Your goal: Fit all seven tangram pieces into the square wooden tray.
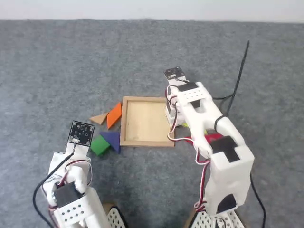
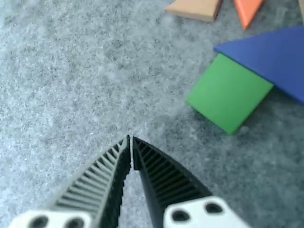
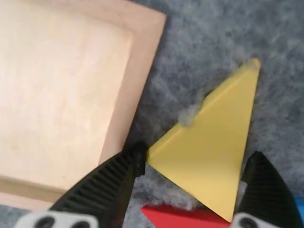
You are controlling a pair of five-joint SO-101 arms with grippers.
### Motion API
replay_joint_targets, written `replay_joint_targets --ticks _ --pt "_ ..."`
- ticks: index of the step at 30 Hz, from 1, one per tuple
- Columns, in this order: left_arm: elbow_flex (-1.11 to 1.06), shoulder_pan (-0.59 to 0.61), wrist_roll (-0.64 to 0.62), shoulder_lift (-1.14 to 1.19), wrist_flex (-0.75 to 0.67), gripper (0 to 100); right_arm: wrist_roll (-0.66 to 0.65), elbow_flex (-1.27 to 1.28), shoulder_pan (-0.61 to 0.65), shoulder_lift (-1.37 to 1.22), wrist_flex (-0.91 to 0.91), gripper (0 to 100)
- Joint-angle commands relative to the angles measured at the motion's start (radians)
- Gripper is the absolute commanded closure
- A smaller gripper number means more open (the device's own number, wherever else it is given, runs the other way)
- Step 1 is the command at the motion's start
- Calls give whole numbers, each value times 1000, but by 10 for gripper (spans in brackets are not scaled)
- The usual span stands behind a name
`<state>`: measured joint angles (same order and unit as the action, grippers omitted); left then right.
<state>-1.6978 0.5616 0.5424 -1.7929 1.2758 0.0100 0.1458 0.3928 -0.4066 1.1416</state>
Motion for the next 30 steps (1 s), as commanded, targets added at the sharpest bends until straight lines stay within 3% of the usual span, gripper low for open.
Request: replay_joint_targets --ticks 1,8,14,21,30 --pt "15 -3 11 -11 -6 985 3 -71 -4 -10 31 649" --pt "15 -3 11 -11 -6 985 -46 -81 -28 -15 30 653" --pt "15 -3 11 -11 -6 985 -106 -81 -90 -15 24 779" --pt "15 -3 11 -11 -6 985 -175 -94 -125 -4 36 778" --pt "15 -3 11 -11 -6 985 -295 -255 -125 -5 217 775"
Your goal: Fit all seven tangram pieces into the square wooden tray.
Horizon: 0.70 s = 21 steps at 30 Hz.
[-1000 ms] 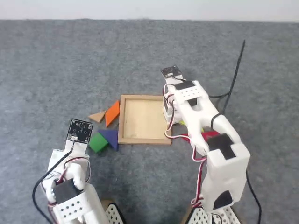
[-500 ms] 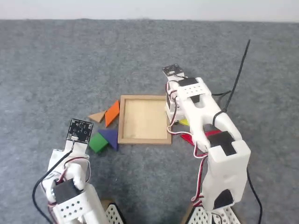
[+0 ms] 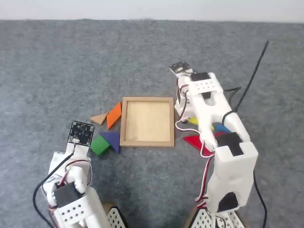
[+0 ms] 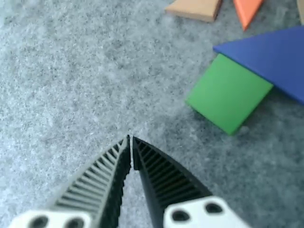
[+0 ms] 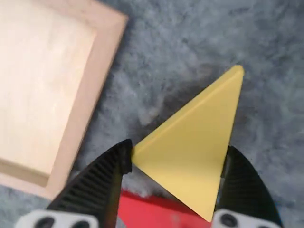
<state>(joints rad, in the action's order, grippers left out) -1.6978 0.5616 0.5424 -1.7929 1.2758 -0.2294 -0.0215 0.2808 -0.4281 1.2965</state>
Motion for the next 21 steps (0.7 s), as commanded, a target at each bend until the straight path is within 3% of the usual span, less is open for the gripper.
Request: replay_joint_targets --ticks 1,11,21 --pt "15 -3 11 -11 -6 985 -66 -100 -13 16 81 775" --pt "15 -3 11 -11 -6 985 -172 -362 44 18 289 775" --pt "15 -3 11 -11 -6 985 -327 -535 357 1 318 775"
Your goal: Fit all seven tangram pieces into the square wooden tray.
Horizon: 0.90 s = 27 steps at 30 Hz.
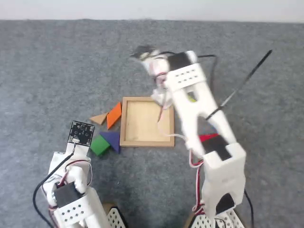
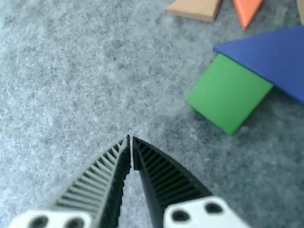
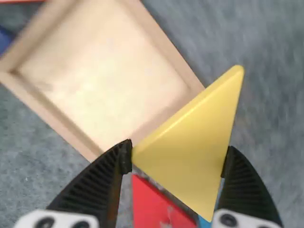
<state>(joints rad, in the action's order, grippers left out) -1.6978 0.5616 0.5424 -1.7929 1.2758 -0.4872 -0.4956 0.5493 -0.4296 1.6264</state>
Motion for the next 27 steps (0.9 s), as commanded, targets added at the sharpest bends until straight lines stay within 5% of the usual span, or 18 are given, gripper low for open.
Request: replay_joint_targets --ticks 1,12,21,27 --pt "15 -3 11 -11 -6 985 -94 -61 107 -8 -24 775" --pt "15 -3 11 -11 -8 985 -411 -69 142 -194 -93 775" --pt "15 -3 11 -11 -8 985 -417 -68 143 -213 -151 594" --pt "15 -3 11 -11 -8 985 -416 -69 145 -199 -142 586"
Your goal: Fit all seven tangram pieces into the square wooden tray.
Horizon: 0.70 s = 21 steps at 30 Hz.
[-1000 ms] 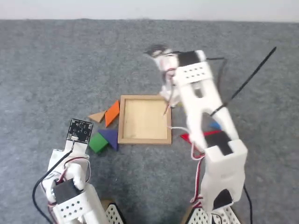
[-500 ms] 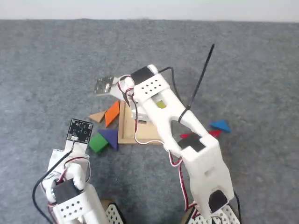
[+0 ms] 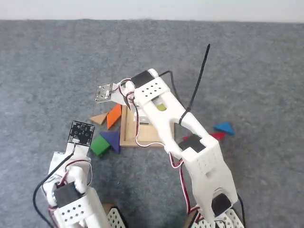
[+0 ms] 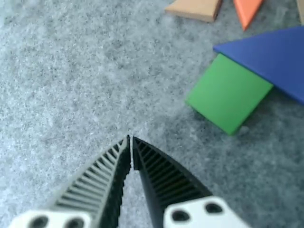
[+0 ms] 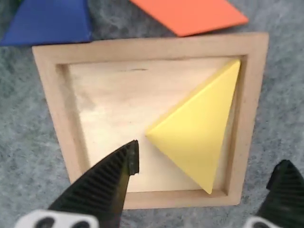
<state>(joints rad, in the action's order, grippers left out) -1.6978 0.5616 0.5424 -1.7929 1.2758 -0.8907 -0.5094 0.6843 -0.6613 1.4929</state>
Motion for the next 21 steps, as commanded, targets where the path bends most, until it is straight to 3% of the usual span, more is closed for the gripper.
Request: replay_joint_targets --ticks 1,6,11,14,18,21 --pt "15 -3 11 -11 -8 985 -9 -55 10 38 -7 586" --pt "15 -3 11 -11 -8 985 95 -55 5 124 71 630" --pt "15 -3 11 -11 -8 985 296 -49 -62 260 113 876" --pt "15 -3 11 -11 -8 985 353 -34 -68 312 189 998" --pt "15 -3 11 -11 -8 985 374 106 -4 351 170 968" --pt "15 -3 11 -11 -8 985 535 235 28 351 31 984"
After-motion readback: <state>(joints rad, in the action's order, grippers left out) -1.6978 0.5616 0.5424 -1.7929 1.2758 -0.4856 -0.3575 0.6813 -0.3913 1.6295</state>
